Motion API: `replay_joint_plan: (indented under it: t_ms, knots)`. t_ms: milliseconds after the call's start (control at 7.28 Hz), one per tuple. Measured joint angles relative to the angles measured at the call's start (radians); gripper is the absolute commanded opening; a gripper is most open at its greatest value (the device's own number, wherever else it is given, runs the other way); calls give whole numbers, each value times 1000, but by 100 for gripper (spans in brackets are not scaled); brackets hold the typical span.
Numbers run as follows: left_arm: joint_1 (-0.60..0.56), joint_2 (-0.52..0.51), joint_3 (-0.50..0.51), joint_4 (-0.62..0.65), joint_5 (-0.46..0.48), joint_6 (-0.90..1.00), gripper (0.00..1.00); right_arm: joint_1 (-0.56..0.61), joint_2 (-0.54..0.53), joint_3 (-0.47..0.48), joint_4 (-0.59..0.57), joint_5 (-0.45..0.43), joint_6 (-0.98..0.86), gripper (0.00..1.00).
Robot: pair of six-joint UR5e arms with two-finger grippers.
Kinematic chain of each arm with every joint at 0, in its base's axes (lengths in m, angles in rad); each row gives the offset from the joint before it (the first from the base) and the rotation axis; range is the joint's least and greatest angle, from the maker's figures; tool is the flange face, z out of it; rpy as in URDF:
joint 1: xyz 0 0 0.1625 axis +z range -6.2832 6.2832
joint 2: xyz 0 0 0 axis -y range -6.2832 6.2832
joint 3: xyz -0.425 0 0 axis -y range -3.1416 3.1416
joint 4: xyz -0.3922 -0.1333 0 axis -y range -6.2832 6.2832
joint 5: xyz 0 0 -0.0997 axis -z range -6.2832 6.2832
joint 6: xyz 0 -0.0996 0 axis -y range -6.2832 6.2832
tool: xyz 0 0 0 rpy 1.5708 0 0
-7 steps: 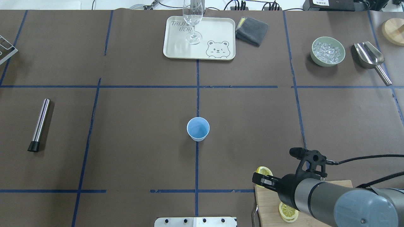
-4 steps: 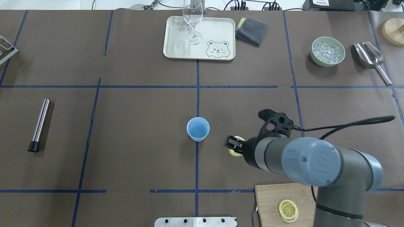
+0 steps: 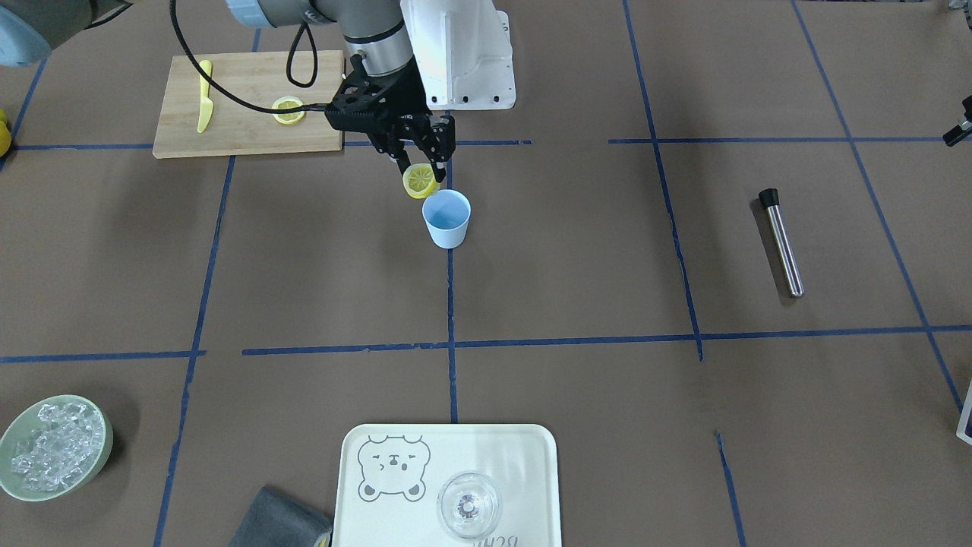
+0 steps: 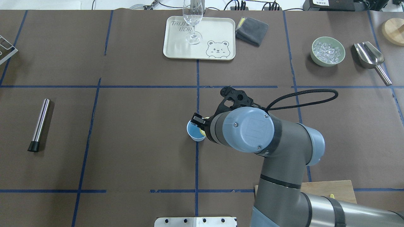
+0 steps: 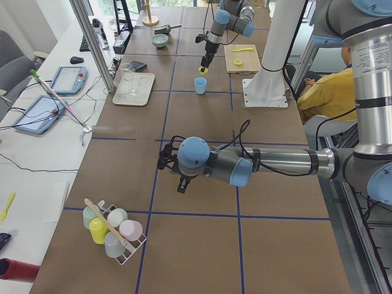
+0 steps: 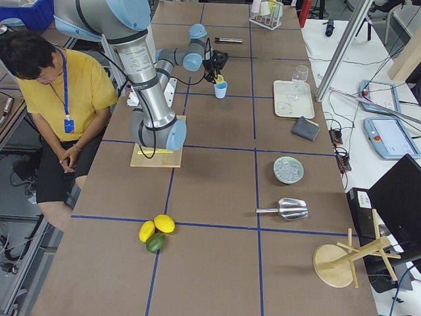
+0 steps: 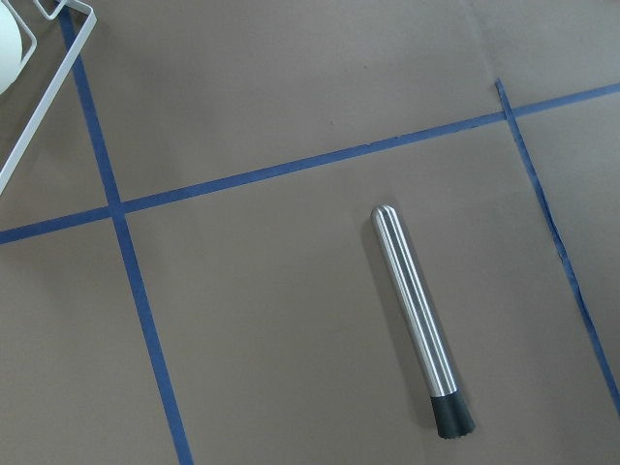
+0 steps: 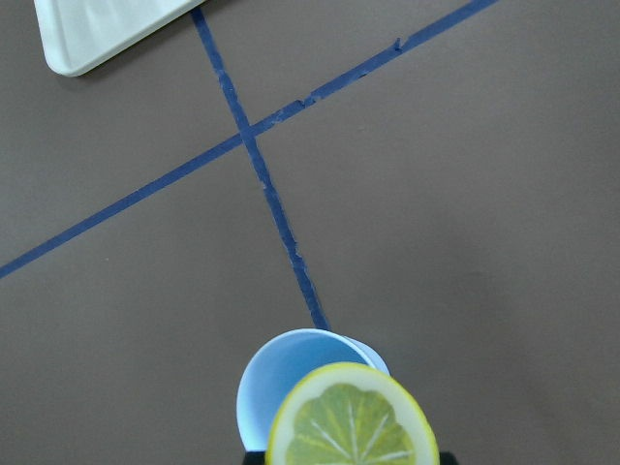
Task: Squeeze lemon into cup
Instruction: 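Carry the lemon slice with the right gripper over the blue cup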
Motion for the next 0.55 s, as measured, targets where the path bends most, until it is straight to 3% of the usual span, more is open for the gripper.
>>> replay_joint_plan:
  t_ms: [549]
  knots:
    - [-2,8,-18,0,-9,0,100,2,53,-85,2,0,2,63]
